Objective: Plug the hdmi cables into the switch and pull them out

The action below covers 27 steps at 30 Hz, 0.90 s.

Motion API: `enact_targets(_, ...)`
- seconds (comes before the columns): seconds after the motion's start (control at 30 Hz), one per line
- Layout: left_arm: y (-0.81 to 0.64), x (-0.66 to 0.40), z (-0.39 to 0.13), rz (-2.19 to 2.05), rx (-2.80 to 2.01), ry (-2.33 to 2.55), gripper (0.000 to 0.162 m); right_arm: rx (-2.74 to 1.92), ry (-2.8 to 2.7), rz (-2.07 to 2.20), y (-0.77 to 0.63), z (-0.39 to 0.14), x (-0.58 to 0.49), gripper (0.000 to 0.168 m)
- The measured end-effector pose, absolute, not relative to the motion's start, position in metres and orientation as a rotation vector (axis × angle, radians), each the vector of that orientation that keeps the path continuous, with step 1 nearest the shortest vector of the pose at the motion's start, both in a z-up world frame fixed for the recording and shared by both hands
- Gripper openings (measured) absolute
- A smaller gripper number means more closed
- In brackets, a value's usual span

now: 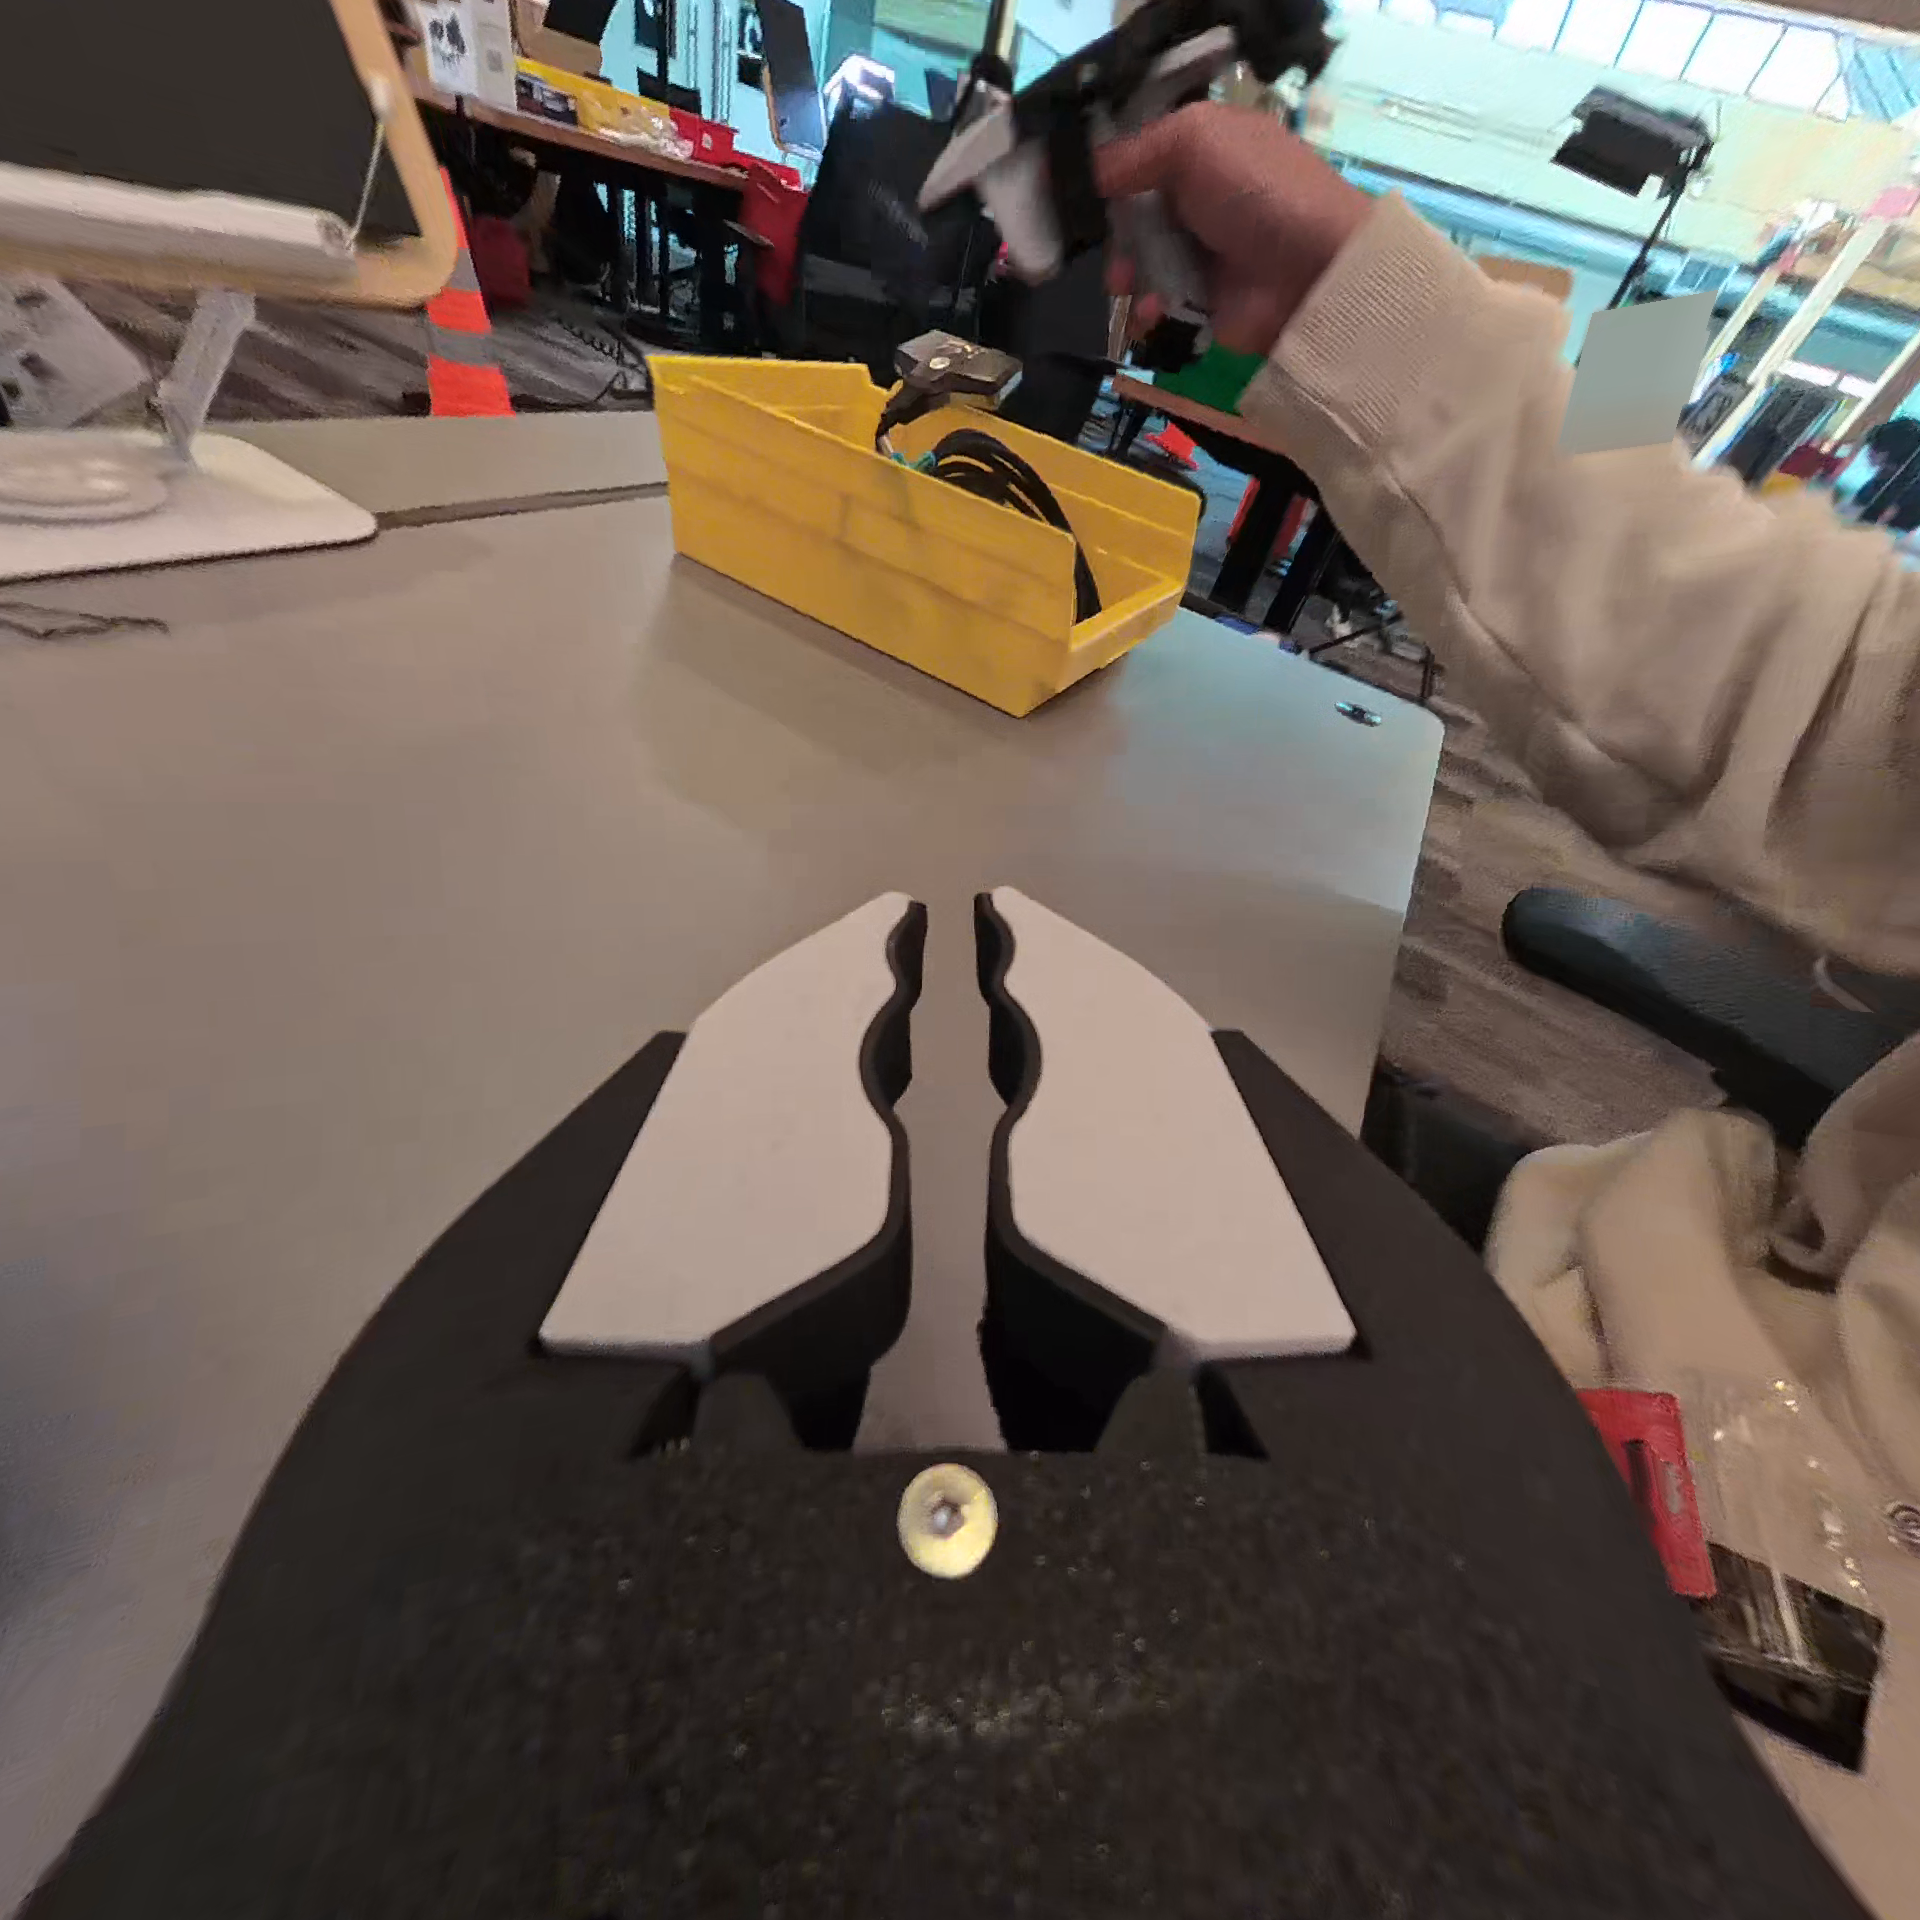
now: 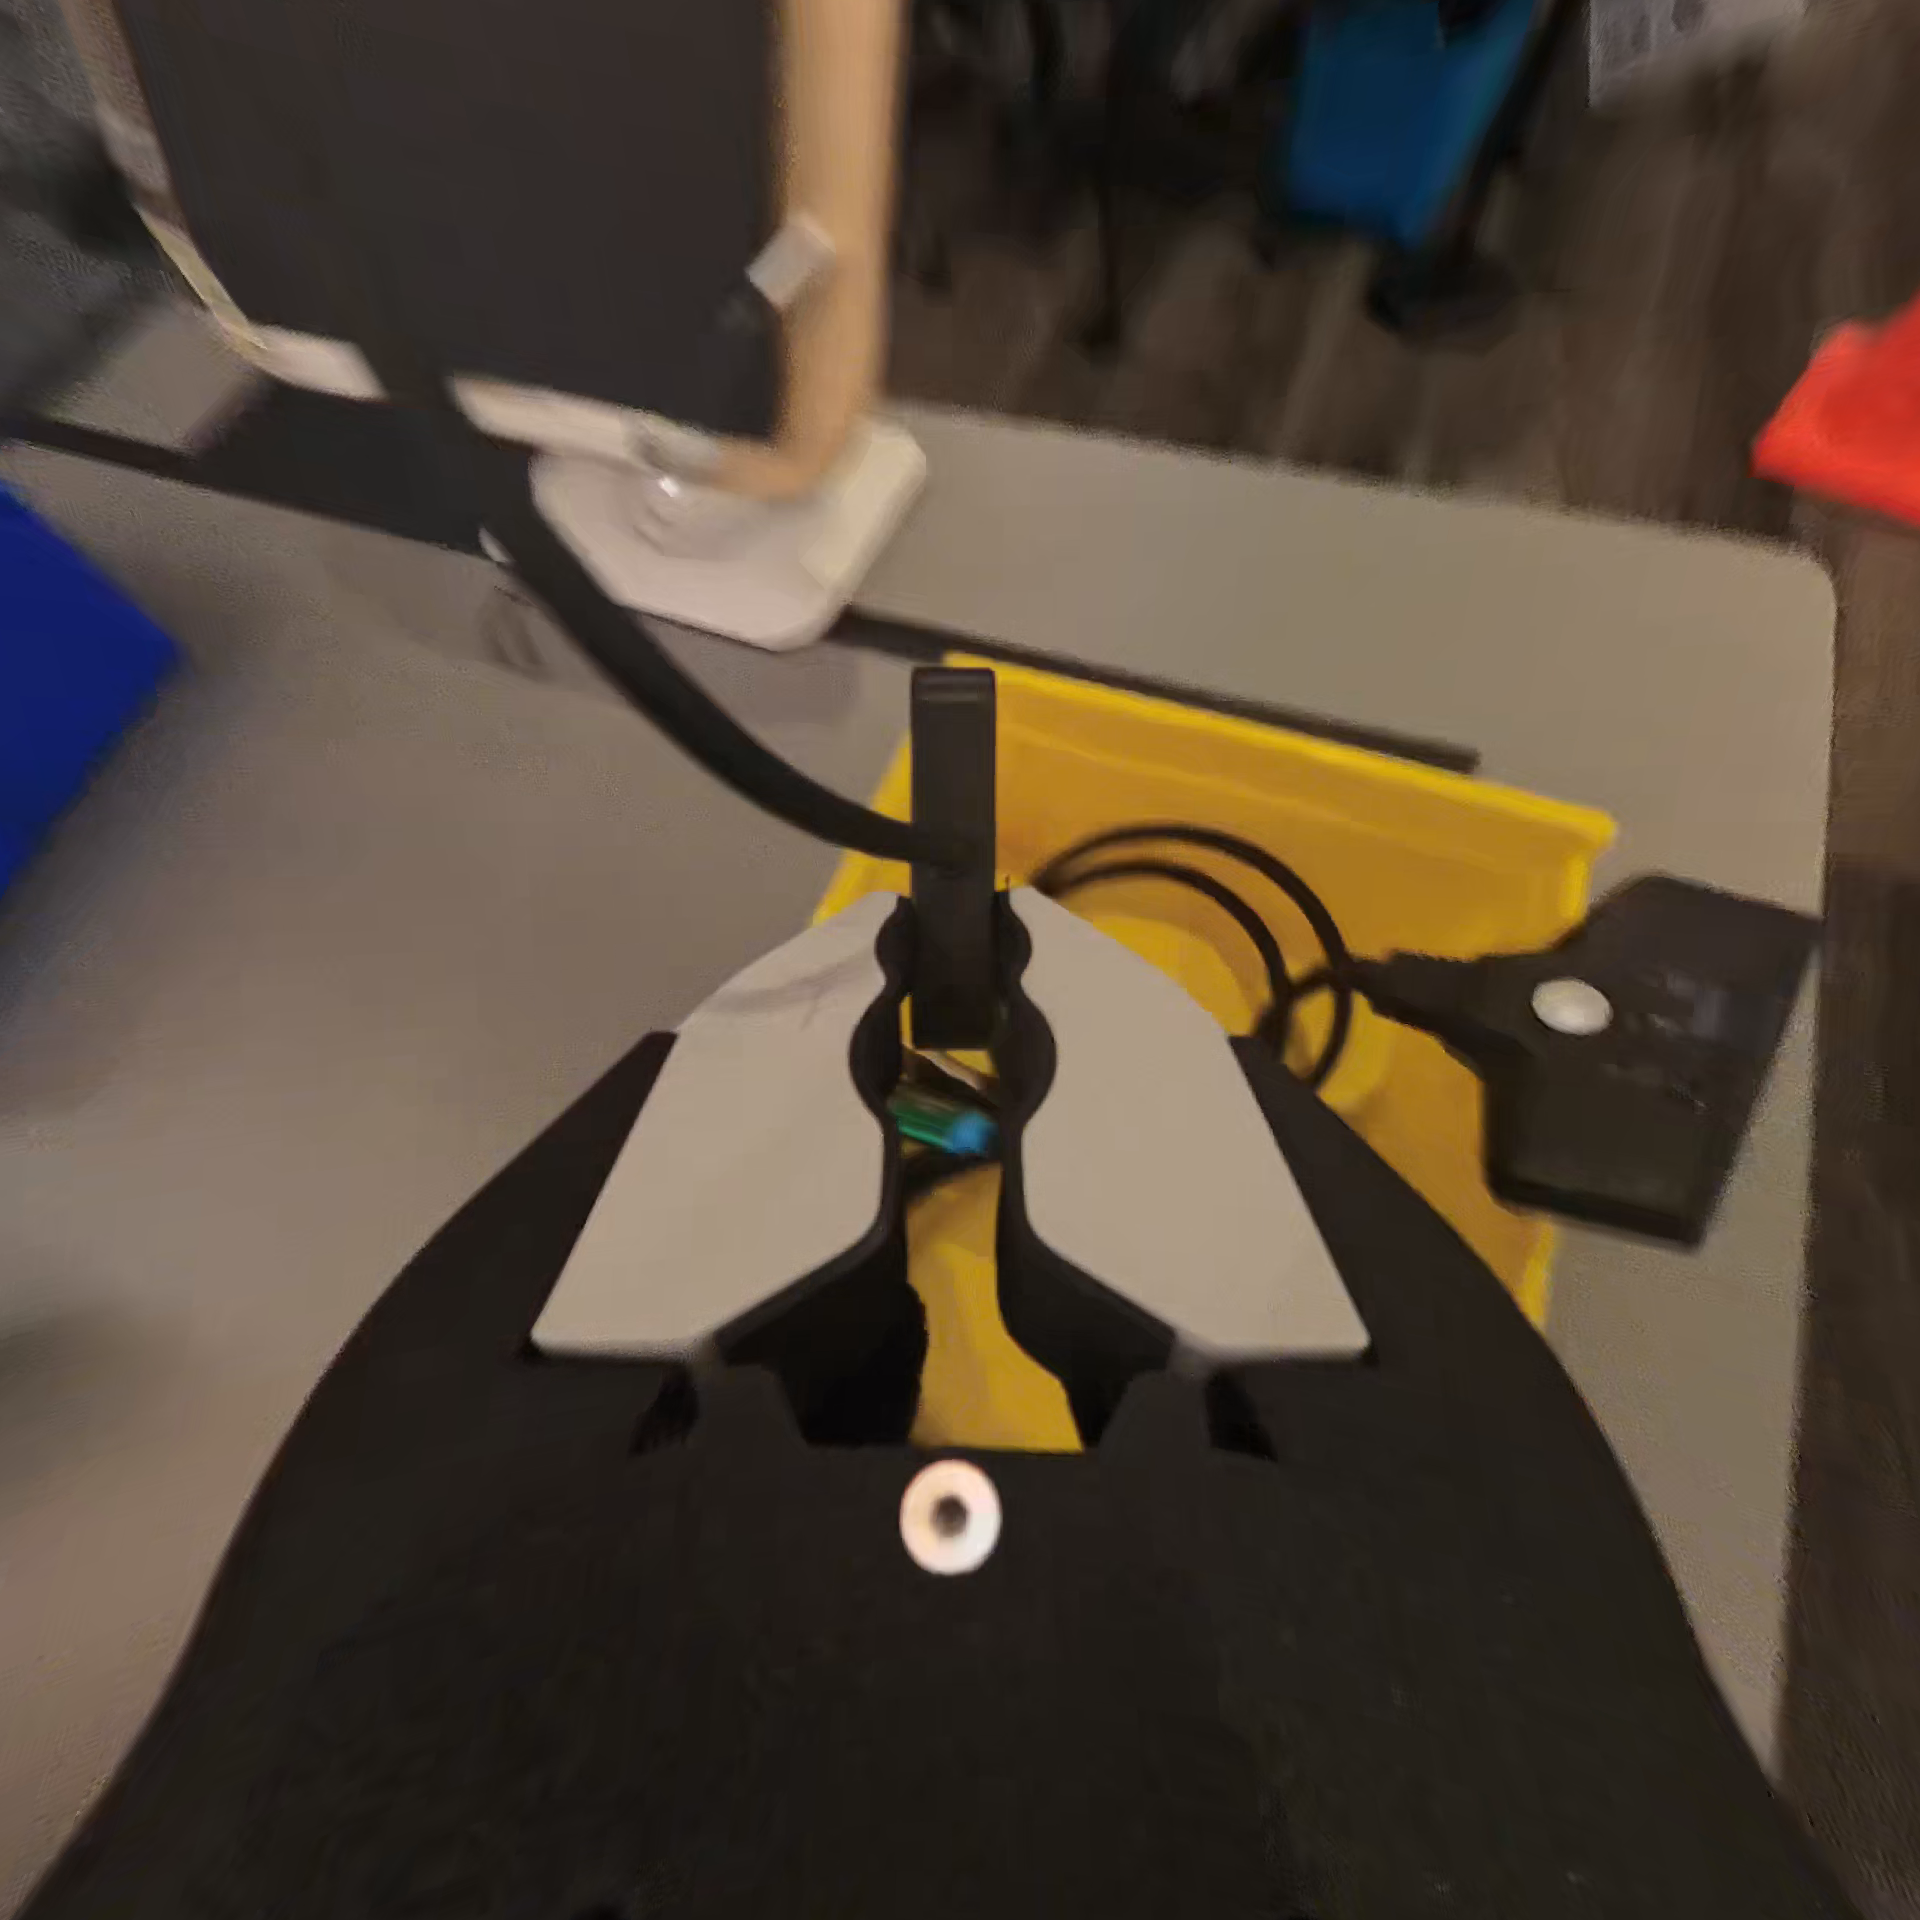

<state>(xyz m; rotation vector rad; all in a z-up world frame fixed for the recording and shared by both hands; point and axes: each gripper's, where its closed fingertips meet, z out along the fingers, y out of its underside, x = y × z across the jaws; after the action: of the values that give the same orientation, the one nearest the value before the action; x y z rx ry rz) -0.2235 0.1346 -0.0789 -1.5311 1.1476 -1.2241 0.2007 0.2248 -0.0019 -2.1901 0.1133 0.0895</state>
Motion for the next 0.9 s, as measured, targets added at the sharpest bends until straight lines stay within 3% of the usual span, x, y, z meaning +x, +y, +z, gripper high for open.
enact_targets(0.2, 0.131, -0.22, -0.096, -1.213, -1.587, 1.208, 0.011, -2.689, 0.304, 0.228, 0.244, -0.098, 0.24, 0.014)
enact_targets(0.47, 0.143, -0.23, -0.095, -1.186, -1.605, 1.174, 0.011, -3.026, 0.248, 0.074, 0.244, -0.147, 0.247, 0.014)
enact_targets(0.57, 0.149, -0.232, -0.096, -1.139, -1.616, 1.157, 0.019, -3.037, 0.139, -0.037, 0.243, -0.133, 0.25, 0.038)
enact_targets(0.7, 0.162, -0.244, -0.09, -0.97, -1.615, 1.117, 0.032, -2.752, 0.101, -0.152, 0.241, -0.064, 0.243, 0.043)
enact_targets(0.8, 0.169, -0.26, -0.075, -0.865, -1.579, 1.024, 0.06, -2.372, 0.037, -0.128, 0.217, 0.002, 0.2, 0.04)
enact_targets(0.9, 0.173, -0.285, -0.064, -0.815, -1.594, 0.861, 0.058, -2.028, -0.069, 0.004, 0.169, 0.023, 0.133, 0.043)
